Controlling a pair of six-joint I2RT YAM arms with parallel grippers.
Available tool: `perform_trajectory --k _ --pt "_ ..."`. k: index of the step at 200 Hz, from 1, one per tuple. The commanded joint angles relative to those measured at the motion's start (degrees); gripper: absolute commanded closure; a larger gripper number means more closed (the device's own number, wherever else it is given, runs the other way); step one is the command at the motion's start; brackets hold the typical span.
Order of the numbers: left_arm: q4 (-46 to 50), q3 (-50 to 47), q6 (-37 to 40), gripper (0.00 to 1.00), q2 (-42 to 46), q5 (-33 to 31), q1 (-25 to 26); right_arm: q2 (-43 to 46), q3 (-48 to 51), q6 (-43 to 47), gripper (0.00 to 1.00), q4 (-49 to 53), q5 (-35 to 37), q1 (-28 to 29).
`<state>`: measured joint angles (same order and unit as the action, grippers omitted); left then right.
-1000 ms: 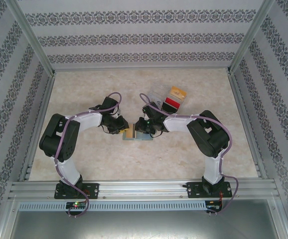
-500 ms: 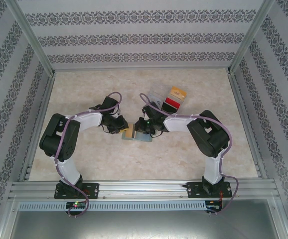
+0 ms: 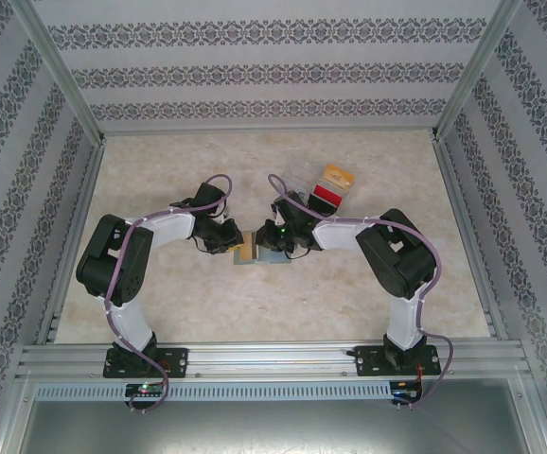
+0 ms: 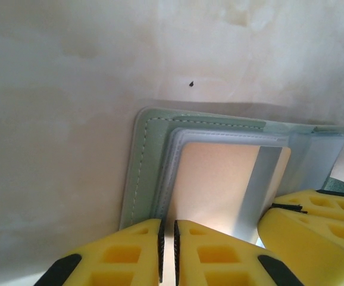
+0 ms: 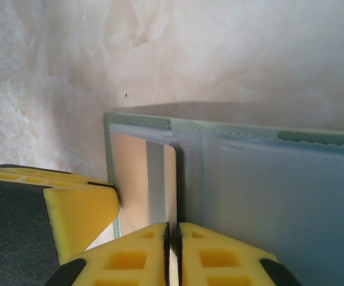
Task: Take the credit cards out of the card holder
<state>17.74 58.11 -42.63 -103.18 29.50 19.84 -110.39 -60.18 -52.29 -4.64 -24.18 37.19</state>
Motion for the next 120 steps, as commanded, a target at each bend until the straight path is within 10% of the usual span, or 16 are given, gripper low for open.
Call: perform_trajectory --k 1,120 --pt "1.34 1.57 1.26 0.85 -0.94 0.14 0.64 0.27 0.51 -0.79 0.87 -3.07 -2.18 -0.19" --pt "2.04 1.67 2.03 0.83 -1.14 -0.78 0.64 3.42 3.68 1.56 0.99 -1.1 2.62 -1.79"
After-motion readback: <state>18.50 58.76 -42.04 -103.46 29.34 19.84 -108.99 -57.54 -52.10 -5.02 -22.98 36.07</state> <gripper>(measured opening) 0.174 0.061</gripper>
